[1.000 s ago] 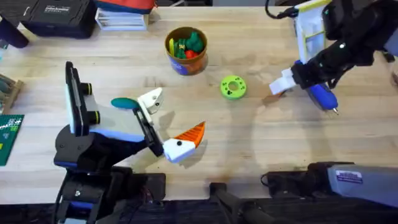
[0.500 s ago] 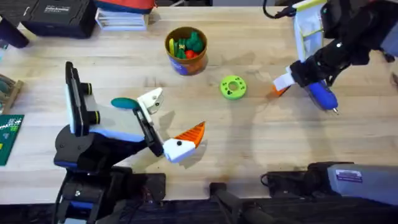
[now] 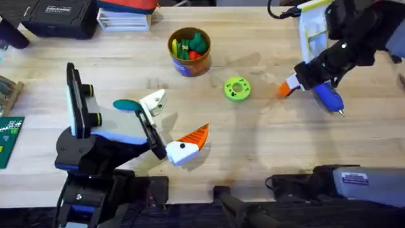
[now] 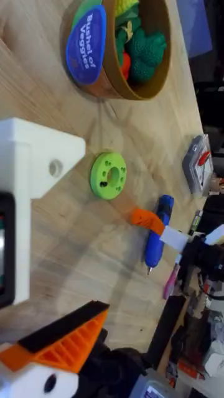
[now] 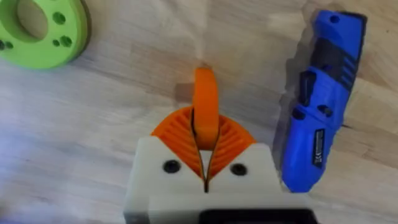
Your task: Pick up the gripper from the table and insert it into the empty holder that is missing its gripper. Then pick up a screw, insert it into the mounting hole, and use the screwdriver to tighten it. Finally, clean up the table by picking up the vegetable and placing it into the bucket.
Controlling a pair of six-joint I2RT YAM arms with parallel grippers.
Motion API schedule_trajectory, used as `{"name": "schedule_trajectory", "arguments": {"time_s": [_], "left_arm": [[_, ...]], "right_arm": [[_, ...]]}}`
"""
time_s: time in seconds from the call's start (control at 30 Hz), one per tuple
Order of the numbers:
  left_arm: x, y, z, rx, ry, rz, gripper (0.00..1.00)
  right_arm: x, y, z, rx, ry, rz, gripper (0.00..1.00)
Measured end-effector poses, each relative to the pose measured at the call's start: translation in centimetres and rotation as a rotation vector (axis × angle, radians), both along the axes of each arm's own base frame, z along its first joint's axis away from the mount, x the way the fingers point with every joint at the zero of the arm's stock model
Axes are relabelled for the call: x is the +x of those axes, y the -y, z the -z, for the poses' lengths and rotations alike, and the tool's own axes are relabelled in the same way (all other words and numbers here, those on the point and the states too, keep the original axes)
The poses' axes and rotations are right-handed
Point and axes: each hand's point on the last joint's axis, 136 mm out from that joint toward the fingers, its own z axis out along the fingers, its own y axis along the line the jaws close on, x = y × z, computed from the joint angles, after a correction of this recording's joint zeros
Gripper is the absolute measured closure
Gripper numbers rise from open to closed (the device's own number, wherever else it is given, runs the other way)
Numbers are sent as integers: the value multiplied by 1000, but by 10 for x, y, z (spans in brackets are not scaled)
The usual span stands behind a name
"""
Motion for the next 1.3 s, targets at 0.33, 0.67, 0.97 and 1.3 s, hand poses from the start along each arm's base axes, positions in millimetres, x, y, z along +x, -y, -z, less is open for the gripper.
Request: {"name": "schedule_trajectory", "arguments": {"time_s": [0.33, 0.67, 0.97, 1.3], "left_arm": [[0, 0, 0, 0, 0, 0, 15], [0, 0, 0, 0, 0, 0, 15], [0, 0, 0, 0, 0, 0, 15], [0, 0, 0, 0, 0, 0, 14]], "right_arm": [[-17, -14, -55, 93, 135, 17, 993], [-30, -85, -91, 634, 239, -25, 993], [-40, -168, -76, 1027, -18, -26, 993], [-45, -236, -84, 1211, -233, -52, 993]]}}
